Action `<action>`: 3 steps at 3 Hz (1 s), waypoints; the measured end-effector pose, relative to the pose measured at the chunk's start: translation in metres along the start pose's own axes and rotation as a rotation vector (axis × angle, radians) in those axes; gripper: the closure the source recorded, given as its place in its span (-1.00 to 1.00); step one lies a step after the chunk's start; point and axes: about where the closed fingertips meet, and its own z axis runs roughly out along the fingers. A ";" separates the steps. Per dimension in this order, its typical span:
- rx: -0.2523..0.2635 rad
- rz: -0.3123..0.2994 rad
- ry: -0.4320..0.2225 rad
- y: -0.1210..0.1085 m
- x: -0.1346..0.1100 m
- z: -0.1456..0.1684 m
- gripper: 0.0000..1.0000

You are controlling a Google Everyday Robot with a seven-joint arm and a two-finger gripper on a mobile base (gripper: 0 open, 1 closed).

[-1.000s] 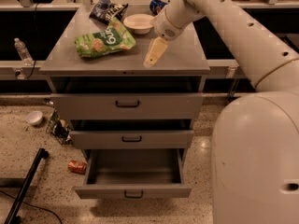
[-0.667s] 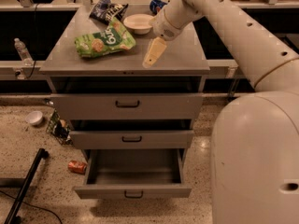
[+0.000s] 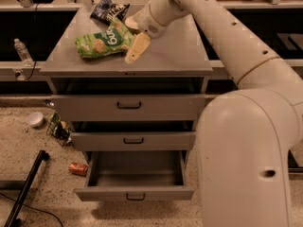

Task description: Place green rice chip bag into bottom drawer

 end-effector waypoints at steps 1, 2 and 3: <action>-0.006 0.002 -0.075 -0.011 -0.021 0.029 -1.00; 0.007 -0.003 -0.132 -0.027 -0.037 0.059 -1.00; 0.021 0.024 -0.172 -0.039 -0.041 0.087 -1.00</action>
Offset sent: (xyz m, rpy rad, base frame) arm 0.0905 0.0925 0.0039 0.1986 -0.0688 0.0523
